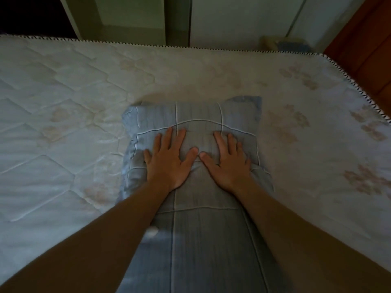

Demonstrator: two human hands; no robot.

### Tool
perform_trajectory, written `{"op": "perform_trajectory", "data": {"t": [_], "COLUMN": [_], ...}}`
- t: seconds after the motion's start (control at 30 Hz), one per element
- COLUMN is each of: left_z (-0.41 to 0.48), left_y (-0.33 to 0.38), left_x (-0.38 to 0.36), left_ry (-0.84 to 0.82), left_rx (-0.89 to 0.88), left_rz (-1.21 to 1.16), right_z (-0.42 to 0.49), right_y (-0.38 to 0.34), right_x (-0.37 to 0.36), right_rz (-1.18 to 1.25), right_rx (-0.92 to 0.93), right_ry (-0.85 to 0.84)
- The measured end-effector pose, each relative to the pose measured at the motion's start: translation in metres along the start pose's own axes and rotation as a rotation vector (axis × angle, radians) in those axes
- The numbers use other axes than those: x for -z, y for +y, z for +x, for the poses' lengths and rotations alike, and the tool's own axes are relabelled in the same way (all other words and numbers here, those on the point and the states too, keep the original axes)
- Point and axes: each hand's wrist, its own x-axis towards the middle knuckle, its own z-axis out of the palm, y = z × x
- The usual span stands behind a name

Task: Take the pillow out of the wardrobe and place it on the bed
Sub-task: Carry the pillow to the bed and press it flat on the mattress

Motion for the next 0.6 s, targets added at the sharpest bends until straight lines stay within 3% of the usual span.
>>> {"op": "perform_trajectory", "data": {"t": [0.13, 0.23, 0.3, 0.37, 0.6], "left_z": [-0.016, -0.034, -0.054, -0.079, -0.114], "left_y": [0.008, -0.005, -0.016, -0.023, -0.015], "left_x": [0.037, 0.061, 0.067, 0.069, 0.072], "left_ry": [0.082, 0.13, 0.061, -0.037, -0.13], "left_rx": [0.02, 0.214, 0.398, 0.474, 0.483], "left_rz": [-0.04, -0.098, -0.185, -0.222, -0.308], "right_z": [-0.021, -0.045, -0.066, -0.087, -0.125], "right_y": [-0.003, 0.006, 0.013, 0.02, 0.029], "right_x": [0.034, 0.052, 0.056, 0.058, 0.064], "right_rz": [0.114, -0.02, -0.035, 0.0, 0.288], "right_rx": [-0.008, -0.198, -0.33, -0.389, -0.567], "right_ry": [0.023, 0.035, -0.032, -0.082, -0.123]}}
